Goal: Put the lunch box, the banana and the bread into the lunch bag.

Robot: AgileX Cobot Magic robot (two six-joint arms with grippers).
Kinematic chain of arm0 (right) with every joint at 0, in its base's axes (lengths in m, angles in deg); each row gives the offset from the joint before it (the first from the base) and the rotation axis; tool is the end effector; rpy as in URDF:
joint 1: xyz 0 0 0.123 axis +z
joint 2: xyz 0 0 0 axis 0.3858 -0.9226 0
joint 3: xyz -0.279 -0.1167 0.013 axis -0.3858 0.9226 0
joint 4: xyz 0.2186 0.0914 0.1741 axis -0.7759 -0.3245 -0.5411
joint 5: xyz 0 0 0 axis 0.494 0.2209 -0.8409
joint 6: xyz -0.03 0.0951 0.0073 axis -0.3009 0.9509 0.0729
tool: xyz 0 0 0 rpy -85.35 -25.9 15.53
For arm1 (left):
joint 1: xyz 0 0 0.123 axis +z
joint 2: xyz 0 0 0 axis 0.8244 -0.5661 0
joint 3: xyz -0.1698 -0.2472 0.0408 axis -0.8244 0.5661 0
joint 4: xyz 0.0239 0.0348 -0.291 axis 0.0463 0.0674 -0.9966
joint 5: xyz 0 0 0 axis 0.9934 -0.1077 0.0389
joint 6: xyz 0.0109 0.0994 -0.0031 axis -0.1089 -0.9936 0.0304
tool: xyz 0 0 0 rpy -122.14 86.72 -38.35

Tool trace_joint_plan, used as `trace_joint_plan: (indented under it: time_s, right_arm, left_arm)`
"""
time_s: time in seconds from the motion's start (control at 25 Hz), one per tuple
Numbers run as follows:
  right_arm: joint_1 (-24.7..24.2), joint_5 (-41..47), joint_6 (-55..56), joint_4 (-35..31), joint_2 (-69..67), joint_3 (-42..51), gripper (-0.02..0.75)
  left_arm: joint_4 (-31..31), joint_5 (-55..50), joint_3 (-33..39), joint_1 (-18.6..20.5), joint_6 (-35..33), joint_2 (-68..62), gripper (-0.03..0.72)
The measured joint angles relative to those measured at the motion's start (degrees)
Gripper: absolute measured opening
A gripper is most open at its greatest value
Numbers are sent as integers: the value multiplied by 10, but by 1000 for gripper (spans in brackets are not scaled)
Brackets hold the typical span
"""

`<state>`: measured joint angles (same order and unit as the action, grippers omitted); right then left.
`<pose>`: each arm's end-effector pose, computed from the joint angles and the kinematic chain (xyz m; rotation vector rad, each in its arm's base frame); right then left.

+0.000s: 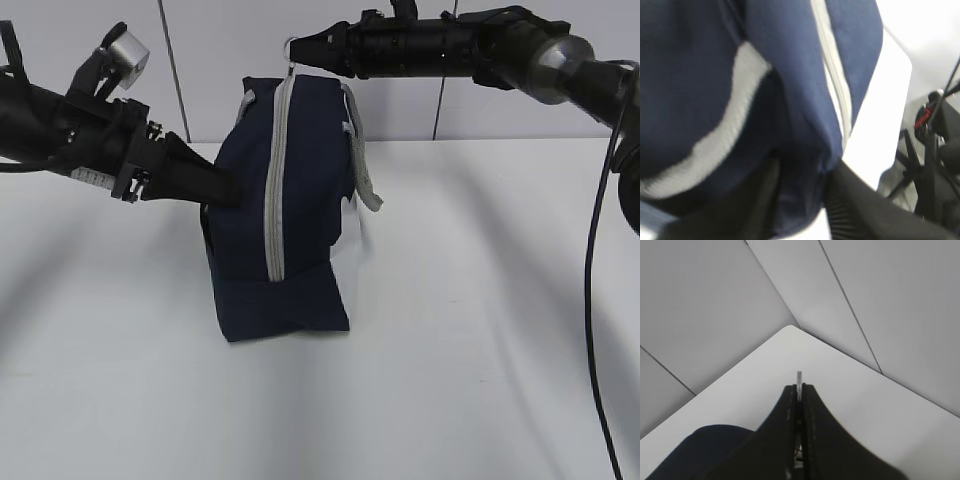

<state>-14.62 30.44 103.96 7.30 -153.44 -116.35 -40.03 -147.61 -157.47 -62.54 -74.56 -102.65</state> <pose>0.6123 0.1669 0.2289 -0.6422 1.7073 1.0361 0.3763 -0.1302 0.2225 0.9075 2.1869 -1.1653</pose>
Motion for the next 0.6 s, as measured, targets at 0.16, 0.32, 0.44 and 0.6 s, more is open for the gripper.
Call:
trace_joint_plan:
  time_s: [0.16, 0.32, 0.44, 0.6]
  right_arm:
    - [0, -8, 0, 11, 0, -1, -16]
    - [0, -16, 0, 19, 0, -1, -16]
    - [0, -22, 0, 22, 0, -1, -16]
    - [0, -23, 0, 23, 0, -2, -16]
  left_arm:
    - [-46, 19, 0, 0, 12, 0, 477]
    - [-110, 28, 0, 2, 17, 1, 552]
    - [-178, 58, 0, 10, 22, 7, 561]
    - [-235, 122, 0, 21, 24, 15, 561]
